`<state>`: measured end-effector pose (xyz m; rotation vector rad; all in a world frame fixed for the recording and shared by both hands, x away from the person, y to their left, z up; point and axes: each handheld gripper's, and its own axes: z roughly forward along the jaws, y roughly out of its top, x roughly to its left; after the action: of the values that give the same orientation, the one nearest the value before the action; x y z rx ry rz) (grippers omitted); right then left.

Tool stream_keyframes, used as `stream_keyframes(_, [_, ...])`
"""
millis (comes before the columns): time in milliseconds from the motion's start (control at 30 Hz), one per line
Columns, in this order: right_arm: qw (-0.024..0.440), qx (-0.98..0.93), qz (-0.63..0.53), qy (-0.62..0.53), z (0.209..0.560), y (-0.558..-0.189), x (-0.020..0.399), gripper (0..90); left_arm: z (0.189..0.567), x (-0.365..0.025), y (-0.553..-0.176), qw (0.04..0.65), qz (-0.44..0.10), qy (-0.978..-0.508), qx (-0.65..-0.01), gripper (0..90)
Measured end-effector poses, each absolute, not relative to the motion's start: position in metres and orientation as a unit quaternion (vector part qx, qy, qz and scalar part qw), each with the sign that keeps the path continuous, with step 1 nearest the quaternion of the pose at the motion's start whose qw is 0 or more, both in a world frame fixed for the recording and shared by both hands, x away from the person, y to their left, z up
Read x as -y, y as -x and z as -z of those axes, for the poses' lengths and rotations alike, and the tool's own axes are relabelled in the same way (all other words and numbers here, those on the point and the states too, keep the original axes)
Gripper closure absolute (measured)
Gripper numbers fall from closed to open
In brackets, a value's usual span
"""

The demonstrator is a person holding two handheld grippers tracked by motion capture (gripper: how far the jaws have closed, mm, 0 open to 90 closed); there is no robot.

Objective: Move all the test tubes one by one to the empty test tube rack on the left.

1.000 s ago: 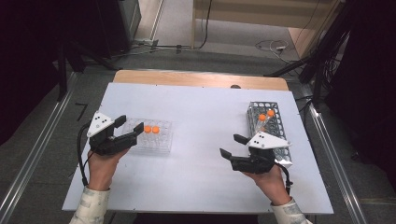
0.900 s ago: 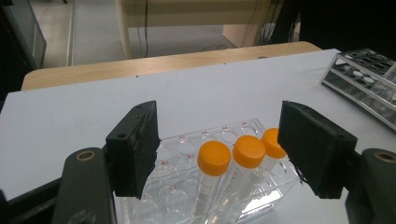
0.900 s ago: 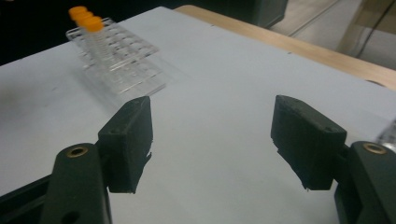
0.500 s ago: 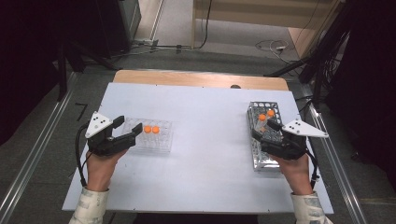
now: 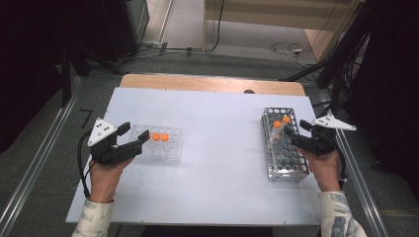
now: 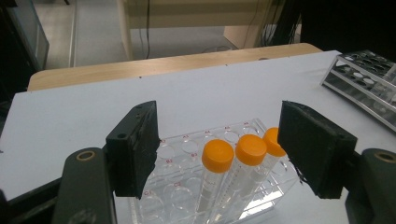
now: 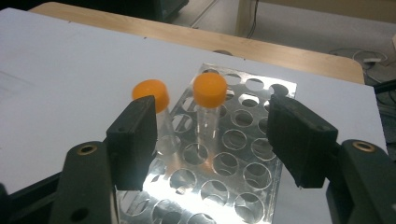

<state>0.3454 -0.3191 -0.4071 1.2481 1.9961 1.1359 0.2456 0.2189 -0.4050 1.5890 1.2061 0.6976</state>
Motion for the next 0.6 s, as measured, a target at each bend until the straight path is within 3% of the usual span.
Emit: stream_keyframes(600, [0.241, -0.762, -0.387, -0.459, 0.426, -0.372, 0.314, 56.9, 0.406, -0.22, -0.246, 0.49, -0.288, -0.656, -0.497, 29.8])
